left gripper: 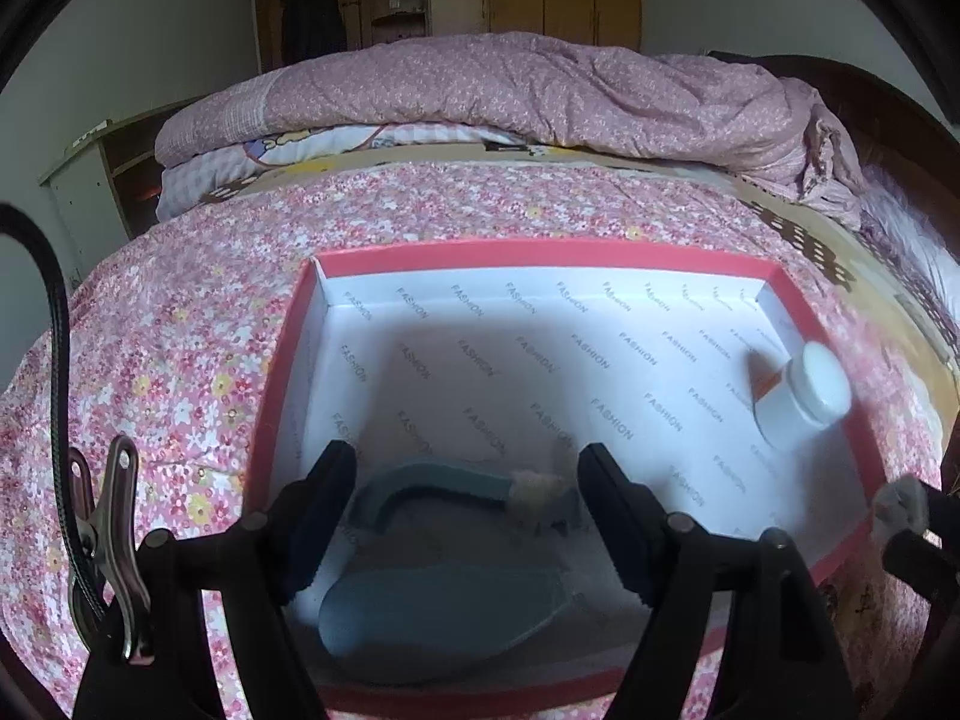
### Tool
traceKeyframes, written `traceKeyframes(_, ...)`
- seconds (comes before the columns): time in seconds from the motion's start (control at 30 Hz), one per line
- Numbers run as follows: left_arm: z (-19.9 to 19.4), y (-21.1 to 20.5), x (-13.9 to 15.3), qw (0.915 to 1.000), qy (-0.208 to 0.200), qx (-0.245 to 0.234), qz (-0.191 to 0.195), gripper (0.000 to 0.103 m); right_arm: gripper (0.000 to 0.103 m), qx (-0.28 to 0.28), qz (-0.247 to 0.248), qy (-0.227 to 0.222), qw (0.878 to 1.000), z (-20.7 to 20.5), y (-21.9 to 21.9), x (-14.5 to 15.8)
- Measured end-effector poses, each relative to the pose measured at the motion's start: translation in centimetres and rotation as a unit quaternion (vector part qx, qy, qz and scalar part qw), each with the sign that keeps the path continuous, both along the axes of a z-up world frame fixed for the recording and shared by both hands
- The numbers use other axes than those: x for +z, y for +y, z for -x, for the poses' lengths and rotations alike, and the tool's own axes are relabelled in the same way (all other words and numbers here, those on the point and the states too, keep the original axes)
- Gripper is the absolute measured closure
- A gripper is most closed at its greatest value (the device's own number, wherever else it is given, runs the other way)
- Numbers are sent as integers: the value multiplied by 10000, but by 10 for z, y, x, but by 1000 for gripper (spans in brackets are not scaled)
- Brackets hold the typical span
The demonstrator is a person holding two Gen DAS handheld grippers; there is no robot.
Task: Organize rigid objects
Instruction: 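Release the hook with the left tool while the right tool places the charger in the tray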
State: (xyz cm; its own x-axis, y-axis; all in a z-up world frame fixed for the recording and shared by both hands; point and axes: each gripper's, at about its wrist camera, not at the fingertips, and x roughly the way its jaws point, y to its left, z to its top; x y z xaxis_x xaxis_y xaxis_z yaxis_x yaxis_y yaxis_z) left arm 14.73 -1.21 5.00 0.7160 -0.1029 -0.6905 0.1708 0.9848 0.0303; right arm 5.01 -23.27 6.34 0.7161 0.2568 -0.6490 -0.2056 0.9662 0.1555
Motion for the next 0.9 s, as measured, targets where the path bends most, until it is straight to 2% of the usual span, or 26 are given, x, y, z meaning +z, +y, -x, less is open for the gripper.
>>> traceKeyframes(0.43, 20, 3, 11, 9999, -64, -78, 59, 23, 64, -179, 267, 94, 9994, -25, -1, -11)
traceKeyframes(0.9, 50, 10, 16, 9998, -65, -111, 172, 23, 63, -265, 76, 122, 9995, -26, -4, -10)
